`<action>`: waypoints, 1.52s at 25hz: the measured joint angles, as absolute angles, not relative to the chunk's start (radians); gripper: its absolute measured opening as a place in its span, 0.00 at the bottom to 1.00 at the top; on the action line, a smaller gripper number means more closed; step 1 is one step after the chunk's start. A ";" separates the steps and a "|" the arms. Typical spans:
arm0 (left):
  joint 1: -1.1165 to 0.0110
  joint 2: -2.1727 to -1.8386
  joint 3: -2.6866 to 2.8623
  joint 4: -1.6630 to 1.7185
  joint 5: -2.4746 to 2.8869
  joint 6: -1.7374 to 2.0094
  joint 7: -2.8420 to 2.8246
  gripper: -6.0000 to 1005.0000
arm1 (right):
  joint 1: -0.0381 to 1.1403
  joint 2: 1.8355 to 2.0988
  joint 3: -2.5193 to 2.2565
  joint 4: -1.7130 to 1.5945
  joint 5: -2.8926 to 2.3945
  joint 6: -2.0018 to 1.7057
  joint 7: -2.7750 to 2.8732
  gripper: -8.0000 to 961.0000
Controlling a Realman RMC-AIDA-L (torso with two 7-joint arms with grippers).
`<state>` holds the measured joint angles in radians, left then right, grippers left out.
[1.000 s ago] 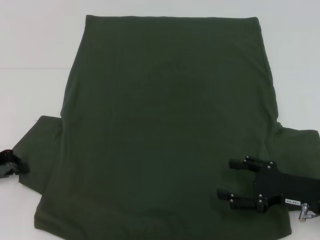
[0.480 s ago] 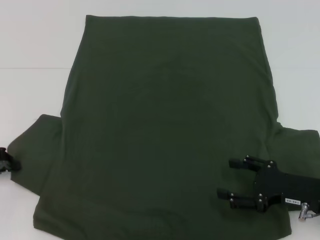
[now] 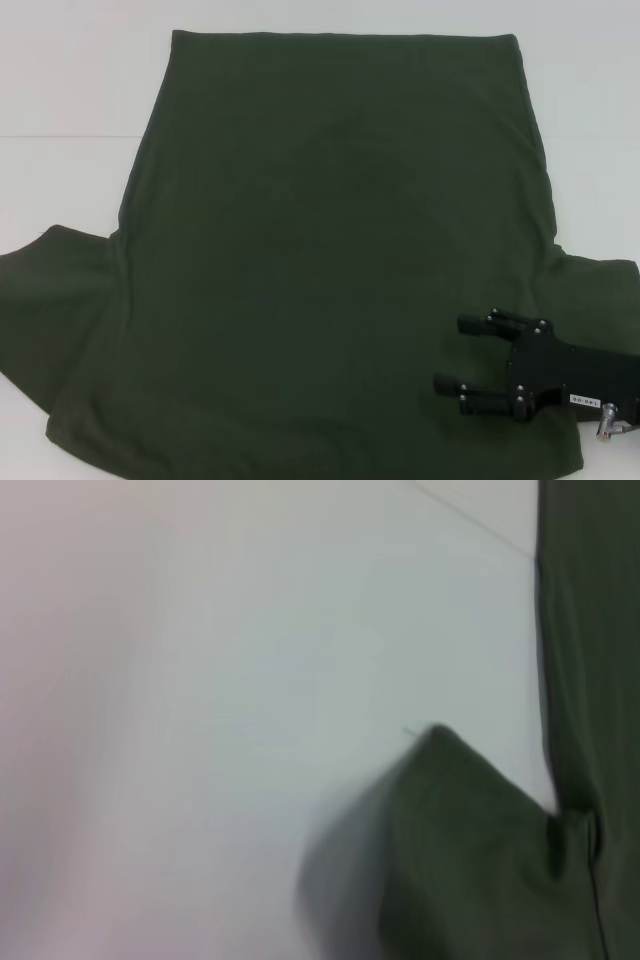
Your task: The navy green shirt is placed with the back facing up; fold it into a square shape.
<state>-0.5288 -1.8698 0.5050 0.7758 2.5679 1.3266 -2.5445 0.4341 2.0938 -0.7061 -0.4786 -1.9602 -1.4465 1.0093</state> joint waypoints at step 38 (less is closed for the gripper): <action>-0.721 -2.060 0.605 0.868 2.543 1.494 -2.630 0.02 | 0.434 2.095 -0.707 -0.477 -1.960 -1.466 1.009 0.94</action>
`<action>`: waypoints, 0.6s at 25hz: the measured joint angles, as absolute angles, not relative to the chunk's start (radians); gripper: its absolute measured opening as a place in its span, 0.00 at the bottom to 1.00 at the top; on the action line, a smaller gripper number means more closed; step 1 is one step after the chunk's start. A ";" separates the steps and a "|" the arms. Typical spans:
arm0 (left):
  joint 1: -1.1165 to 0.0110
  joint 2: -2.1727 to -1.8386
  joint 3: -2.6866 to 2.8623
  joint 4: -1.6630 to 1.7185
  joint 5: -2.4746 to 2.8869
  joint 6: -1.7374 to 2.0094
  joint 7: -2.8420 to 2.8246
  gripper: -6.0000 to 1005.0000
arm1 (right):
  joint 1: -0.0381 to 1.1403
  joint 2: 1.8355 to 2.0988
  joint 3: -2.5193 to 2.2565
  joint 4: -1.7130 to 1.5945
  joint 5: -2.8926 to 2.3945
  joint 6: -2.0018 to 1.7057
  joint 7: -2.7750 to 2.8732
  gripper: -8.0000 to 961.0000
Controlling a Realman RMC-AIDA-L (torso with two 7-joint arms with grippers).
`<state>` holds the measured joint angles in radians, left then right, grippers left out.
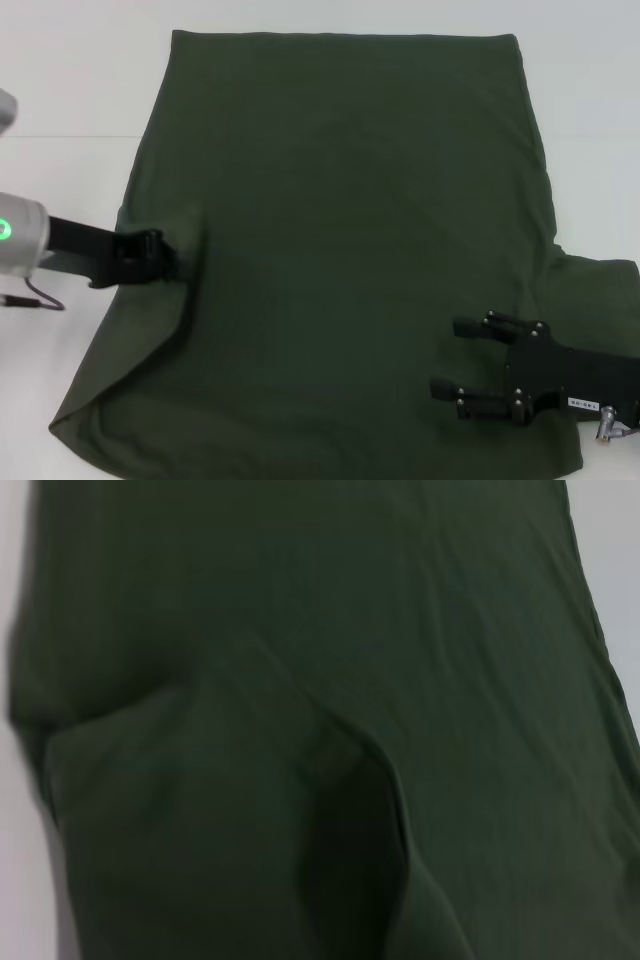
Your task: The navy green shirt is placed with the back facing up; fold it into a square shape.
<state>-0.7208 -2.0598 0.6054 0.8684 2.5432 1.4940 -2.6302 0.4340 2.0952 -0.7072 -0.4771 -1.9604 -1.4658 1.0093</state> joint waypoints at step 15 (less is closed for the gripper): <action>-0.666 -2.052 0.576 0.696 2.390 1.415 -2.518 0.15 | 0.436 2.095 -0.703 -0.477 -1.960 -1.474 1.009 0.93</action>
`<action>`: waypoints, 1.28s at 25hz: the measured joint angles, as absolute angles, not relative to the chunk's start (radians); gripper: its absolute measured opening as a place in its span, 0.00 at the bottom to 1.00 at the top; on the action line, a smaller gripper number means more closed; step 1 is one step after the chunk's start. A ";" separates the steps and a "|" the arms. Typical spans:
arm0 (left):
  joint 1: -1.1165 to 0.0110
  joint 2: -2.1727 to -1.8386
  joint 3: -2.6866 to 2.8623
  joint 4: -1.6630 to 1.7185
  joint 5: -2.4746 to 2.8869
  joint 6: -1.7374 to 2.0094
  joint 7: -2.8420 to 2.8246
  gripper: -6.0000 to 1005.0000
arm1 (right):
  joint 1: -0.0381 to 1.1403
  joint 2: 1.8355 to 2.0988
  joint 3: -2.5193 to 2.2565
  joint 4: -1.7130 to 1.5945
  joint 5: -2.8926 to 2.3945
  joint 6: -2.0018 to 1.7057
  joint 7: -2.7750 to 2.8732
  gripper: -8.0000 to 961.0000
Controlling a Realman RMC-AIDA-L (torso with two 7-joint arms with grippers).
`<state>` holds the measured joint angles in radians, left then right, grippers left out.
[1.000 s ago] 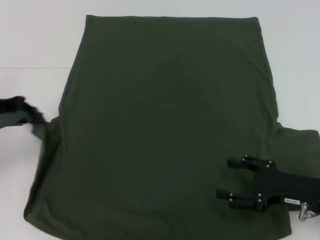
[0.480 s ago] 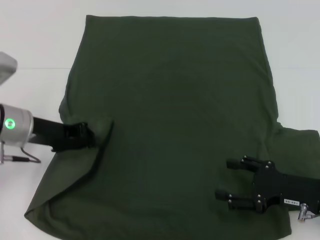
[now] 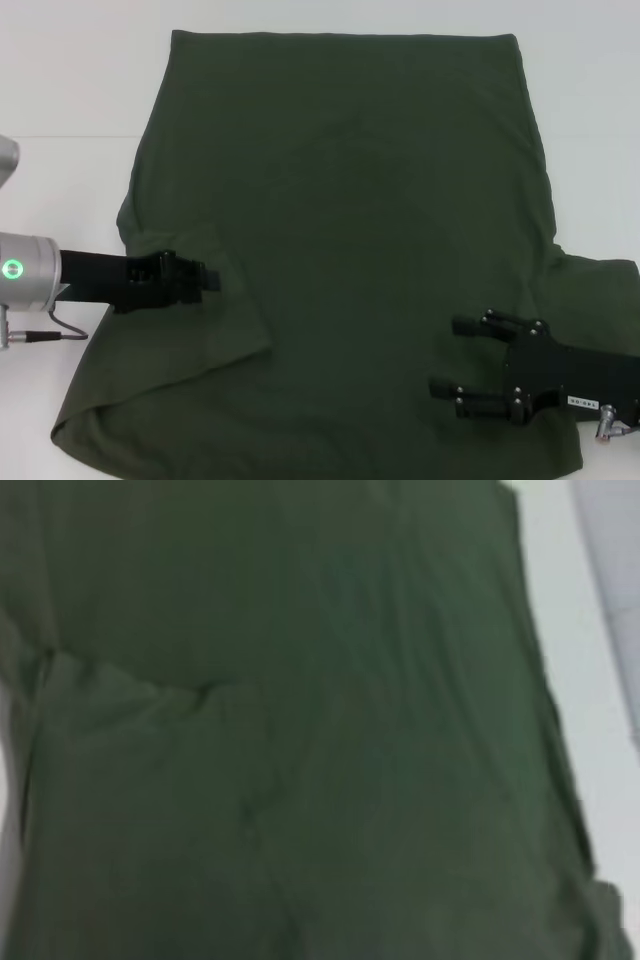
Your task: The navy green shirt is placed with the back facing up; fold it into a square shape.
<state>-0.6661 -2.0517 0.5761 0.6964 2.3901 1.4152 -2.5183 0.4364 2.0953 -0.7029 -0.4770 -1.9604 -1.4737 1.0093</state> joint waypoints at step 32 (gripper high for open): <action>-0.287 -2.101 0.556 0.734 2.021 1.615 -1.138 0.79 | 0.419 2.091 -0.673 -0.481 -1.920 -1.503 1.007 0.93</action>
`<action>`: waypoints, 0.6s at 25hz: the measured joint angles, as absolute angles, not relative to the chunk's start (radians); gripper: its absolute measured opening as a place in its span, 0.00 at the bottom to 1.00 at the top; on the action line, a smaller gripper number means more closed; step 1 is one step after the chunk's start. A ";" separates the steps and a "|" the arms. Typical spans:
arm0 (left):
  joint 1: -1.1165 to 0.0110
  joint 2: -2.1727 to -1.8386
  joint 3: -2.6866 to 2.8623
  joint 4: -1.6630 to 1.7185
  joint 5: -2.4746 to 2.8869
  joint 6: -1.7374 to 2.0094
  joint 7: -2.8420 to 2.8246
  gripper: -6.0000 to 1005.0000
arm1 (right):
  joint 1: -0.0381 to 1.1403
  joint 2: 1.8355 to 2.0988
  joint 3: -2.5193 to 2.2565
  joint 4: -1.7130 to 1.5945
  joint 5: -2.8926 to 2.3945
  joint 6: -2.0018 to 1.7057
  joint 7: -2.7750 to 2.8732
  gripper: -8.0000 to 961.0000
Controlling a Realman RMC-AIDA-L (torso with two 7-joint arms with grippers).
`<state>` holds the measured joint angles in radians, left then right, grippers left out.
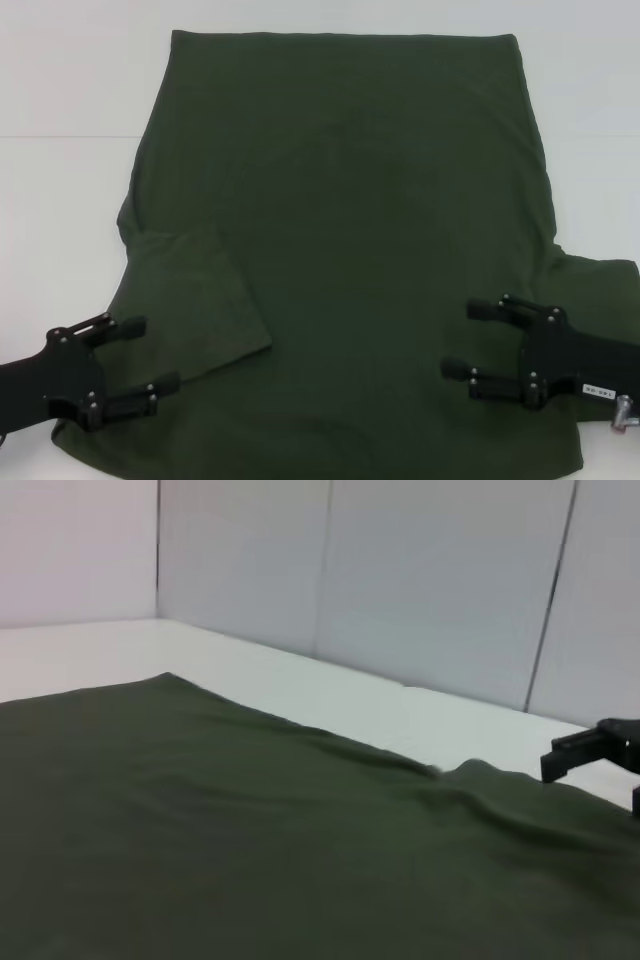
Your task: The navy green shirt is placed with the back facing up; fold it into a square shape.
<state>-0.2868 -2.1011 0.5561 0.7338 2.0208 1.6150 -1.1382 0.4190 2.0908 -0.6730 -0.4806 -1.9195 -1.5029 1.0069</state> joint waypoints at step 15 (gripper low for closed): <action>-0.275 -2.084 0.561 0.740 2.020 1.672 -1.159 0.86 | 0.379 2.046 -0.630 -1.049 -2.157 -1.657 2.053 0.93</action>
